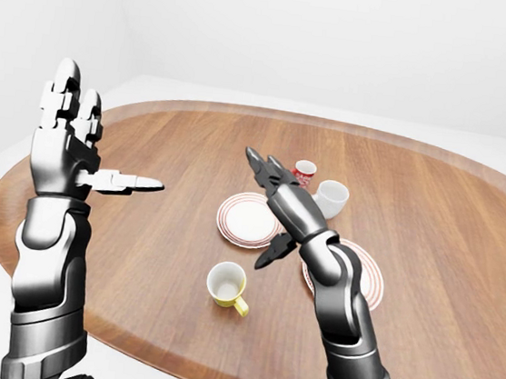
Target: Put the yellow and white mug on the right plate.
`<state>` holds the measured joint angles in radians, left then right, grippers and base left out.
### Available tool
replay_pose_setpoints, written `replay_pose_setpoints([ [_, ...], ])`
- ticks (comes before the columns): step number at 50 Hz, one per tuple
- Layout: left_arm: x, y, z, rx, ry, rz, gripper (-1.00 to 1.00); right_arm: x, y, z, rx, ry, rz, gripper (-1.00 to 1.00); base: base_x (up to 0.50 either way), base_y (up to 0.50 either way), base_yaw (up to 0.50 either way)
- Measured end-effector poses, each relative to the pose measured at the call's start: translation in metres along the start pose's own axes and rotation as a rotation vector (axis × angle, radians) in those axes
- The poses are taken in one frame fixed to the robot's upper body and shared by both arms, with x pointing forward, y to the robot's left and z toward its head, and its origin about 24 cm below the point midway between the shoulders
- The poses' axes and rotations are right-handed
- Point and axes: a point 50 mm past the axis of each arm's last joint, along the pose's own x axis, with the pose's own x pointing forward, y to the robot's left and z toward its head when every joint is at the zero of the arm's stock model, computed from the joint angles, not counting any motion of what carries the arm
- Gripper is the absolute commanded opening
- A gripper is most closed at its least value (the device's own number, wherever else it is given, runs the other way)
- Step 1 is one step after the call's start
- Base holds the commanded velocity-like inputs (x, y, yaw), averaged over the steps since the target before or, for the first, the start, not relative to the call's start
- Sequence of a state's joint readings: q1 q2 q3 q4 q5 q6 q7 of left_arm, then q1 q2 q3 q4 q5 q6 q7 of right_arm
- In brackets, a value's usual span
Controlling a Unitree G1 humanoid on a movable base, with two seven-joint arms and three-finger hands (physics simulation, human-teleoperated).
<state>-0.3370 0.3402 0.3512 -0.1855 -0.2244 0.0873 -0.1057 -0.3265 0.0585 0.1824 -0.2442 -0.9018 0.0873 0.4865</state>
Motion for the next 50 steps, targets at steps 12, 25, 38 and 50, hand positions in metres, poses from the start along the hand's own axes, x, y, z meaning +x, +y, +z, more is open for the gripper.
replay_pose_setpoints([
  [12,0.001,0.001,0.002,-0.001,-0.007,0.004,1.0,0.004,0.019,-0.009,-0.005,0.059,0.022,1.0,0.0,0.0,0.0],
  [25,0.002,0.002,0.003,-0.003,-0.01,0.007,1.0,0.002,0.039,-0.018,-0.018,0.115,0.037,1.0,0.0,0.0,0.0],
  [38,0.003,0.003,0.004,-0.002,-0.015,0.008,1.0,-0.004,0.057,-0.021,-0.031,0.145,0.06,1.0,0.0,0.0,0.0],
  [50,0.003,0.004,0.006,-0.001,-0.022,0.007,1.0,-0.011,0.073,-0.022,-0.049,0.163,0.087,1.0,0.0,0.0,0.0],
])
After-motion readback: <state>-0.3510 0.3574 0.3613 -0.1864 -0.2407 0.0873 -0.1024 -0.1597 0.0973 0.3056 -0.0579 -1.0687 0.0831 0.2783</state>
